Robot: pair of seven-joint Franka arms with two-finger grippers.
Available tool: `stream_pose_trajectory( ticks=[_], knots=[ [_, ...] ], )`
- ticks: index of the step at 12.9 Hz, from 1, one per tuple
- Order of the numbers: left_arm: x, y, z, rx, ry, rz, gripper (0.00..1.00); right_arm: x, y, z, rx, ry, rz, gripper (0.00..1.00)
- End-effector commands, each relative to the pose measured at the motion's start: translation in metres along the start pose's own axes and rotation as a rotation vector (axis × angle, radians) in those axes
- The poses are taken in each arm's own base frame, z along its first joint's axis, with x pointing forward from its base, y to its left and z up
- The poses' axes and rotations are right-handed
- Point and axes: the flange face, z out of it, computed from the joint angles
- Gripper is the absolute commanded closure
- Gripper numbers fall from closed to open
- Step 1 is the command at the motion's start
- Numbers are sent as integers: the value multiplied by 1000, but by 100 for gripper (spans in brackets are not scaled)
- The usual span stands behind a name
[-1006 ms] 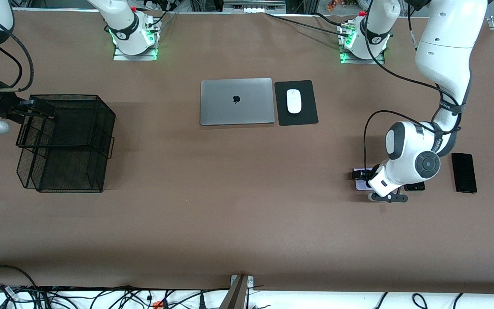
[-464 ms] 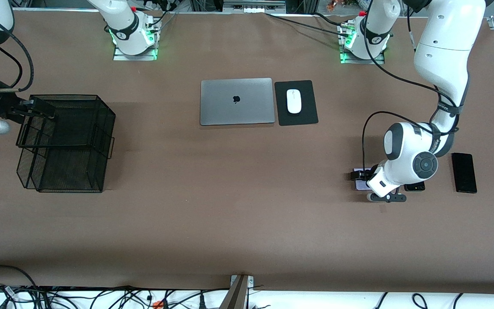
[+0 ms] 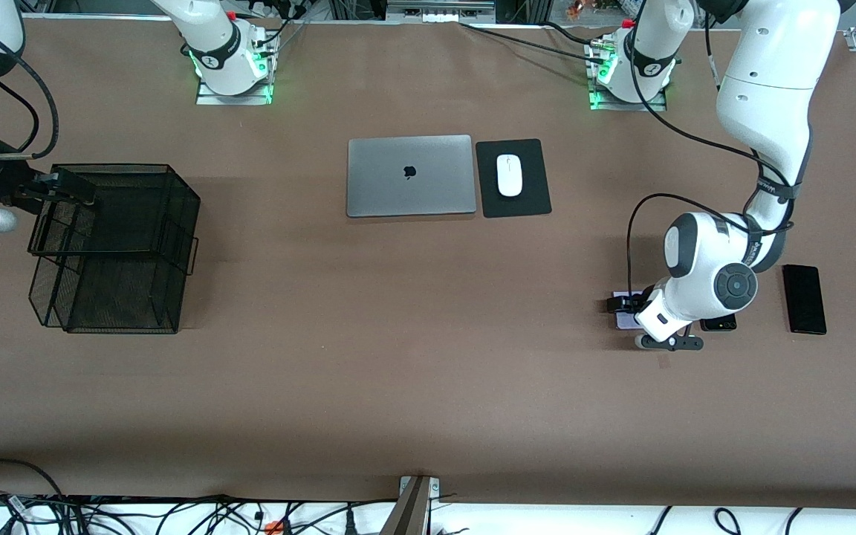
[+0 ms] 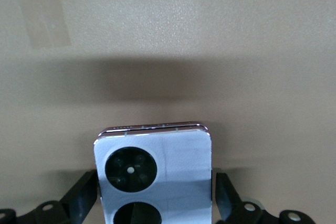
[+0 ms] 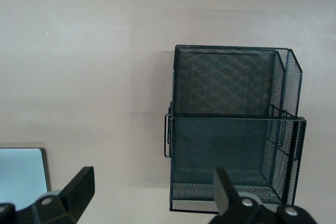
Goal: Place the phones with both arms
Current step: 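Lower the left gripper and grasp the white phone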
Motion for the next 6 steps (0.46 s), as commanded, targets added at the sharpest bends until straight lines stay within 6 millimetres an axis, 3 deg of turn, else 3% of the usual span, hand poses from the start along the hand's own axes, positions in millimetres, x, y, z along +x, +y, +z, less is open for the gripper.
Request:
stream_pose_trajectory(
  ticks=[1,2,3,5,6],
  knots=[
    [3,2,-2,-20,8,-11,51,0,3,-2,1,-5,-6,0],
    [3,2,-3,-20,7,-8,61,0,3,-2,1,-5,-6,0],
    [4,3,-7,-20,11,-4,64,0,3,-2,1,-5,-6,0],
    [6,4,-20,-16,29,-4,67,0,3,-2,1,-5,-6,0],
    [7,6,-39,-19,55,-6,66,0,3,-2,-1,-7,-6,0]
  ],
)
